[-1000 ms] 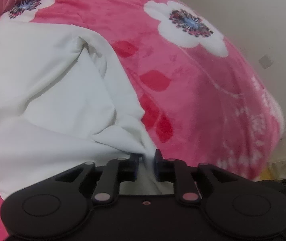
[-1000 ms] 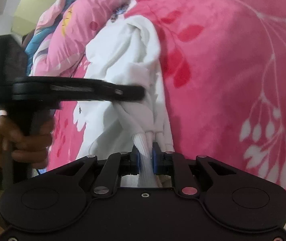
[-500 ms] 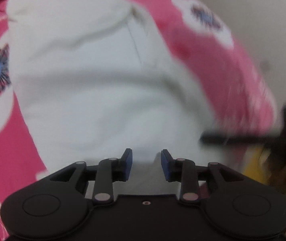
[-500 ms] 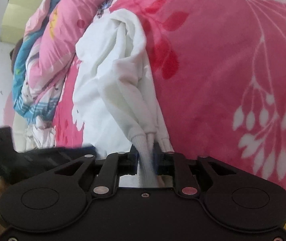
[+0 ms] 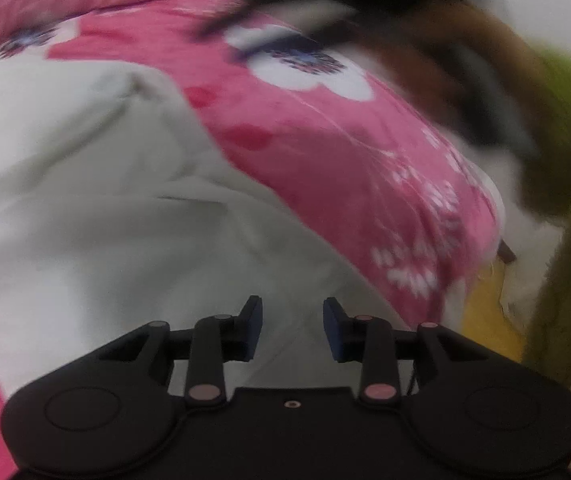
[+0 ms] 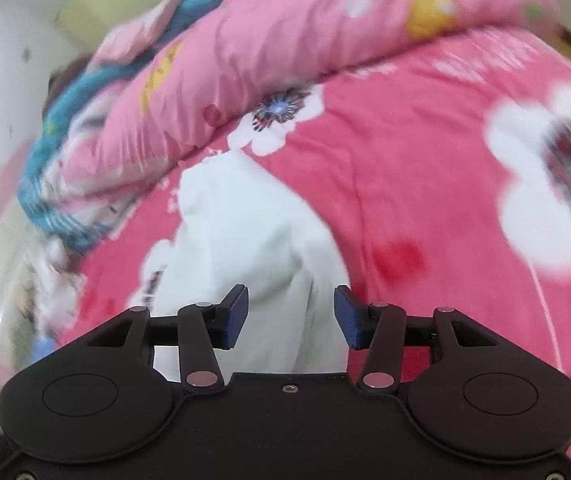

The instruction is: Fold clothes

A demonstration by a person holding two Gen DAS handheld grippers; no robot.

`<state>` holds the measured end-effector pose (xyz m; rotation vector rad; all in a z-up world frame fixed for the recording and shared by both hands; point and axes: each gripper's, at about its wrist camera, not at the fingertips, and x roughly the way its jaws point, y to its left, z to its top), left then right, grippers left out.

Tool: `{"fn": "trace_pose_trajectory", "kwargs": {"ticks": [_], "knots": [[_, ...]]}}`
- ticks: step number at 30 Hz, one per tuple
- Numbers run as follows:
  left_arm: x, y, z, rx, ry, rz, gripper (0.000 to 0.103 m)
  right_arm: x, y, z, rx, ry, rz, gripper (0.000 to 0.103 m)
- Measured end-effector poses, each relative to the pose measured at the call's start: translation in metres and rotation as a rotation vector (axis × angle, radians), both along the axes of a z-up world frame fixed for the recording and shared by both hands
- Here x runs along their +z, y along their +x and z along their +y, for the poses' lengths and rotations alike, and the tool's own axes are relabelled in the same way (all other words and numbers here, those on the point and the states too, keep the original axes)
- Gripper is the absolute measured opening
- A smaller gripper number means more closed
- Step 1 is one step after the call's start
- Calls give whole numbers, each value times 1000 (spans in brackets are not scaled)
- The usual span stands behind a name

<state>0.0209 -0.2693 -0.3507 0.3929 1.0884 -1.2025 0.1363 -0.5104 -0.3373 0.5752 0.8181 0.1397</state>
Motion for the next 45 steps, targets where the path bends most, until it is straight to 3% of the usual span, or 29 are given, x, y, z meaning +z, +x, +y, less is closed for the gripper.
{"fn": "trace_pose_trajectory", "kwargs": {"ticks": [4, 9, 12, 13, 14, 17, 19, 21, 25, 27, 30, 35, 38, 40, 42, 43, 45], "knots": [[-11, -14, -4, -42, -16, -57, 38, -17, 65, 22, 141, -172, 24, 47], [-16, -8, -3, -18, -31, -36, 39, -28, 96, 53, 275, -371, 58, 47], [-18, -10, 0, -16, -39, -40, 39, -35, 97, 50, 264, -347, 81, 46], [-19, -10, -1, -16, -42, -42, 39, -37, 97, 49, 266, -334, 86, 36], [-19, -10, -1, -17, -43, -45, 39, -38, 96, 47, 277, -310, 90, 15], [-16, -10, 1, -23, -43, -51, 39, -33, 91, 45, 298, -256, 59, 12], [-16, -11, 1, -26, -44, -55, 39, -20, 80, 42, 286, -217, -21, 12], [-16, -11, 2, -30, -45, -61, 39, -14, 73, 34, 258, -105, -73, 12], [-14, -15, 3, -65, -39, -96, 39, -23, 76, 21, 202, 63, -87, 11], [-12, -17, 4, -79, -35, -110, 39, -27, 76, 7, 176, 275, -169, 11], [-11, -20, 5, -90, -33, -127, 39, -33, 76, -8, 110, 423, -243, 11], [-11, -21, 2, -97, -26, -141, 40, -85, 82, -34, -40, 579, -156, 11], [-9, -23, 1, -107, -21, -156, 40, -116, 83, -42, -78, 726, -134, 11], [-9, -25, 0, -113, -19, -163, 41, -129, 85, -45, -95, 773, -102, 13], [-9, -27, -2, -126, -14, -176, 42, -140, 85, -46, -134, 747, -35, 16], [-8, -27, -3, -134, -10, -182, 42, -141, 84, -46, -135, 747, -27, 22], [-5, -27, -3, -139, -4, -186, 42, -138, 75, -52, -151, 768, -33, 47]]}}
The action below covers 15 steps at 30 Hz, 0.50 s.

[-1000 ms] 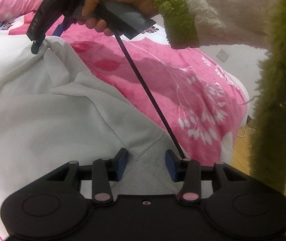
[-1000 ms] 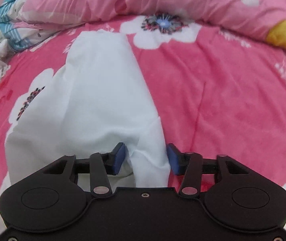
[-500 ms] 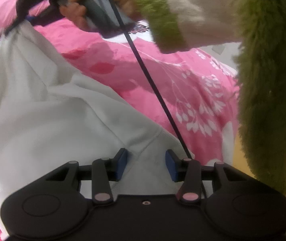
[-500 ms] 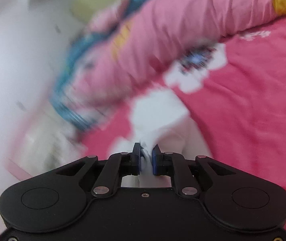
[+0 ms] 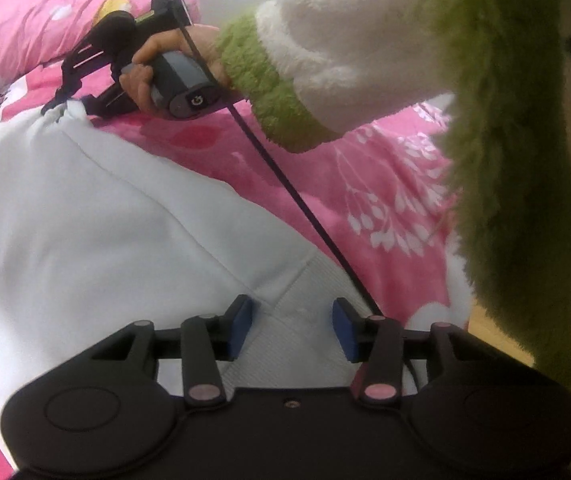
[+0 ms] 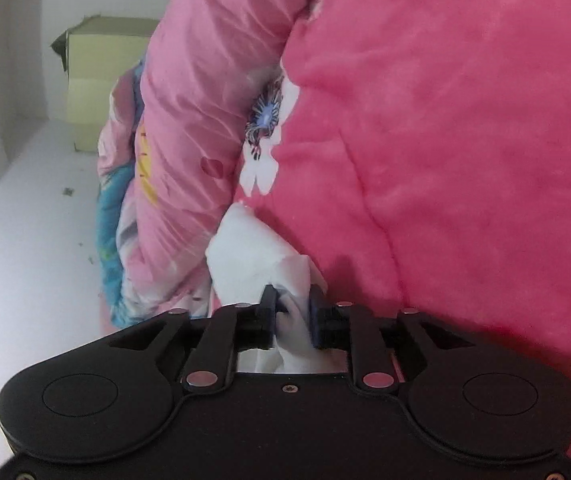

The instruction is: Fold clothes

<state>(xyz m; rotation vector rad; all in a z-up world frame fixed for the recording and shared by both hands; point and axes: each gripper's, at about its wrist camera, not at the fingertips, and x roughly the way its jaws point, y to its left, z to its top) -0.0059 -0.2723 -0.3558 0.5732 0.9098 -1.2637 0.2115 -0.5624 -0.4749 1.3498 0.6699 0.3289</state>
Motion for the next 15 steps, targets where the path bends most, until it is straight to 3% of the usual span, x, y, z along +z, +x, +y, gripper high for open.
{"fn": "trace_pose_trajectory", "kwargs": {"ticks": [1, 2, 7, 9, 12, 13, 15], "knots": [[1, 1, -1, 6, 3, 8, 42, 5, -7, -3, -16, -7, -4, 65], [3, 2, -1, 6, 5, 9, 42, 15, -20, -8, -40, -28, -8, 68], [11, 5, -2, -5, 19, -1, 42, 46, -53, -11, -53, -191, 27, 72], [10, 3, -2, -11, 26, -8, 43, 63, -49, 10, 32, -366, 27, 72], [2, -6, -4, -11, 36, -12, 43, 80, -30, 44, 148, -544, -9, 71], [1, -7, -5, -11, 39, -13, 44, 82, -24, 51, 166, -581, -12, 67], [1, -9, -6, -8, 44, -15, 44, 83, -7, 73, 209, -708, -6, 42]]}}
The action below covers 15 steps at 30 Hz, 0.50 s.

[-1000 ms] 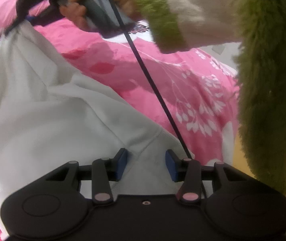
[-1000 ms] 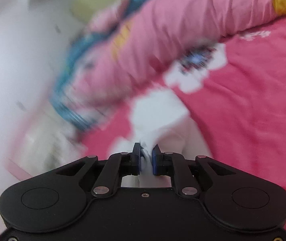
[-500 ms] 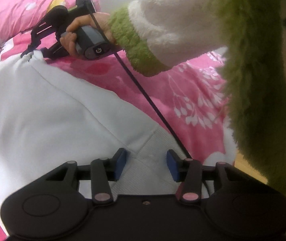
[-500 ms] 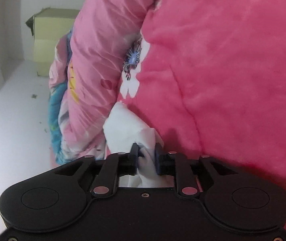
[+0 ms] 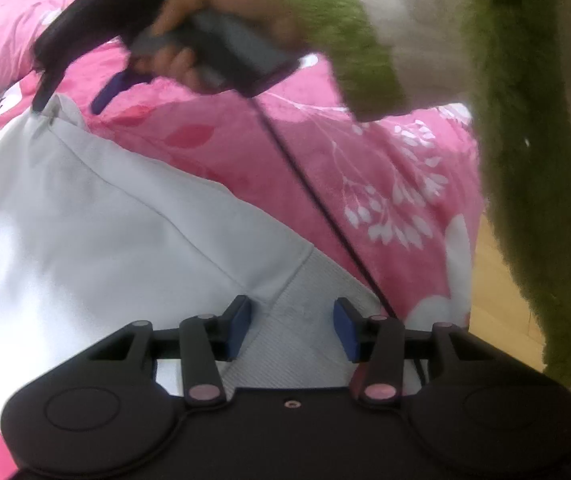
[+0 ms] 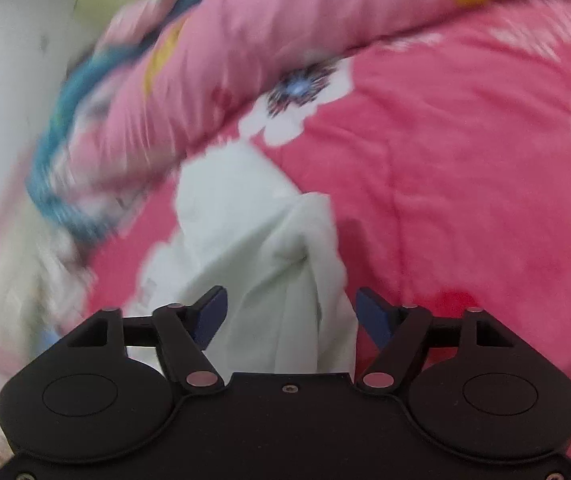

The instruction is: Fold clothes

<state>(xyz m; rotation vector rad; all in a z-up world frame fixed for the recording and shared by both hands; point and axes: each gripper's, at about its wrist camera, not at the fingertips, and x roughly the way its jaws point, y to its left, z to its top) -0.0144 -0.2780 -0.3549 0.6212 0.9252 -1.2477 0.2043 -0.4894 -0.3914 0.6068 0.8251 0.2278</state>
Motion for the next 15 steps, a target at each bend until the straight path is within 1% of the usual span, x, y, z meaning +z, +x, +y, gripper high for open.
{"fn": "trace_pose_trajectory", "kwargs": {"ticks": [1, 2, 3, 7, 8, 9, 11, 12, 13, 14, 15], "knots": [[0, -1, 0, 1, 3, -1, 45, 0, 6, 8, 15, -44, 7, 17], [0, -1, 1, 3, 4, -4, 45, -3, 12, 13, 29, -64, 20, 9], [1, -2, 1, 1, 5, -9, 45, -4, 15, 15, 40, -40, 10, 7], [3, -3, 3, -2, 5, -15, 45, 4, -1, -4, 54, 209, -125, 7], [3, -3, 4, -5, 5, -16, 45, 1, -4, -10, 42, 269, -134, 7], [4, -4, 4, -9, 6, -18, 45, -7, -4, -17, 21, 329, -124, 7], [4, -5, 5, -15, 7, -23, 45, -28, -2, -27, -12, 392, -66, 8], [4, -5, 5, -16, 8, -26, 45, -42, 1, -32, -38, 423, -15, 12], [4, -7, 5, -21, 8, -33, 45, -60, 1, -40, -87, 450, 62, 13], [4, -7, 5, -24, 9, -35, 45, -71, 0, -48, -125, 476, 111, 16], [4, -7, 5, -24, 9, -35, 45, -75, -6, -56, -148, 524, 116, 23]]}}
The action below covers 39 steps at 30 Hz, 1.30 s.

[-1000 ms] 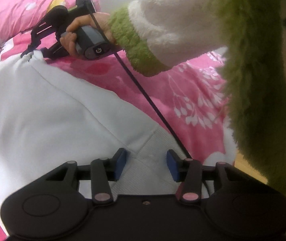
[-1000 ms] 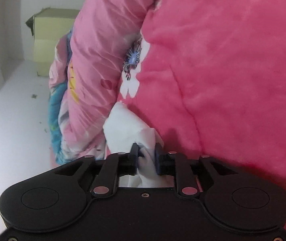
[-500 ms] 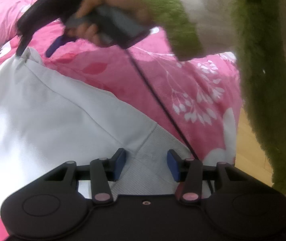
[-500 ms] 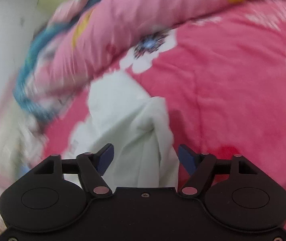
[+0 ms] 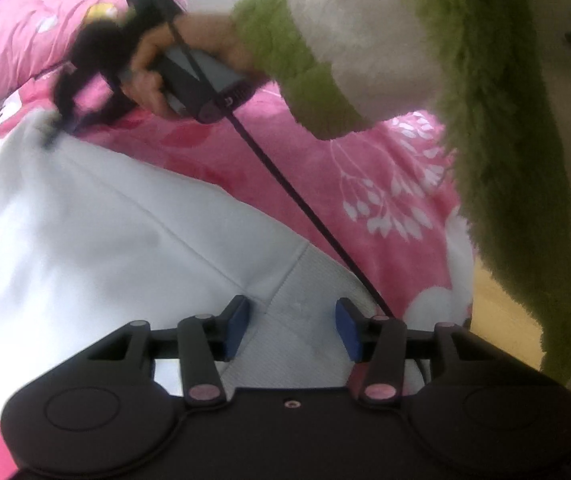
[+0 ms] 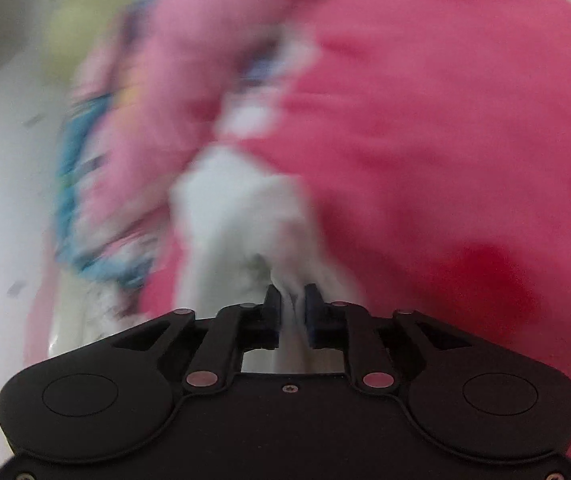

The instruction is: Fold clothes

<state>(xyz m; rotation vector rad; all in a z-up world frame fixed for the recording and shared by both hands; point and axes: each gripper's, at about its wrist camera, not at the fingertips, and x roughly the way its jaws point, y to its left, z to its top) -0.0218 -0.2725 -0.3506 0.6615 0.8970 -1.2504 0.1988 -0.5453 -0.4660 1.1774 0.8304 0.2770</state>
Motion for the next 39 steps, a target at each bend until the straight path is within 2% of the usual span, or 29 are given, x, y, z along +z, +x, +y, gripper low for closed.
{"fn": "trace_pose_trajectory", "kwargs": {"ticks": [1, 2, 4, 7, 9, 12, 14, 15, 16, 17, 20, 22, 24, 25, 26, 28, 29, 30, 31, 33, 34, 36, 37, 39], "knots": [[1, 0, 1, 0, 0, 2, 45, 2, -10, -9, -38, 28, -7, 45], [2, 1, 1, 3, -1, 7, 45, 10, -21, -15, -65, 9, -21, 58], [4, 3, 3, 5, -3, 16, 45, 27, -41, -21, -88, -51, -46, 58], [6, 0, 5, -9, 0, 16, 45, 54, -70, -13, -11, -129, -53, 58], [10, 0, 7, -14, 1, 19, 45, 74, -92, 12, 107, -214, -29, 59], [7, 2, 4, -20, 4, 30, 45, 85, -120, 48, 216, -319, 32, 66], [9, -2, 8, -37, 10, 43, 45, 84, -133, 62, 225, -359, 68, 67], [10, -2, 7, -39, 11, 44, 45, 82, -141, 68, 215, -374, 88, 64], [10, -6, 10, -59, 19, 44, 45, 78, -150, 74, 194, -385, 109, 41], [9, -8, 12, -71, 21, 42, 45, 74, -158, 76, 170, -357, 117, 5], [8, -10, 17, -86, 23, 44, 45, 66, -170, 69, 73, -184, 95, 3], [9, -9, 22, -77, 25, 60, 45, 48, -182, 56, -18, -55, 145, 4], [12, -4, 29, -51, 29, 89, 45, 31, -190, 48, -87, 54, 203, 11], [15, -1, 33, -24, 33, 107, 45, 27, -198, 41, -123, 95, 224, 23], [18, 3, 38, 3, 37, 125, 45, 33, -203, 38, -135, 77, 211, 49], [26, 12, 50, 68, 33, 164, 45, 49, -215, 33, -157, 31, 163, 73], [31, 18, 58, 116, 28, 189, 45, 57, -221, 33, -155, 4, 138, 73], [33, 22, 63, 142, 29, 187, 45, 61, -224, 35, -144, -13, 141, 74], [37, 30, 73, 216, 44, 163, 45, 64, -227, 36, -134, -31, 144, 75], [41, 44, 88, 332, 66, 130, 45, 66, -230, 50, -55, -115, 195, 75], [38, 58, 100, 434, 82, 136, 45, 64, -230, 60, -9, -164, 225, 75], [27, 76, 114, 551, 118, 155, 45, 60, -228, 76, 47, -223, 260, 74], [20, 80, 117, 566, 125, 159, 44, 59, -229, 82, 64, -242, 269, 70], [7, 84, 116, 568, 141, 157, 43, 47, -231, 92, 41, -205, 252, 46]]}}
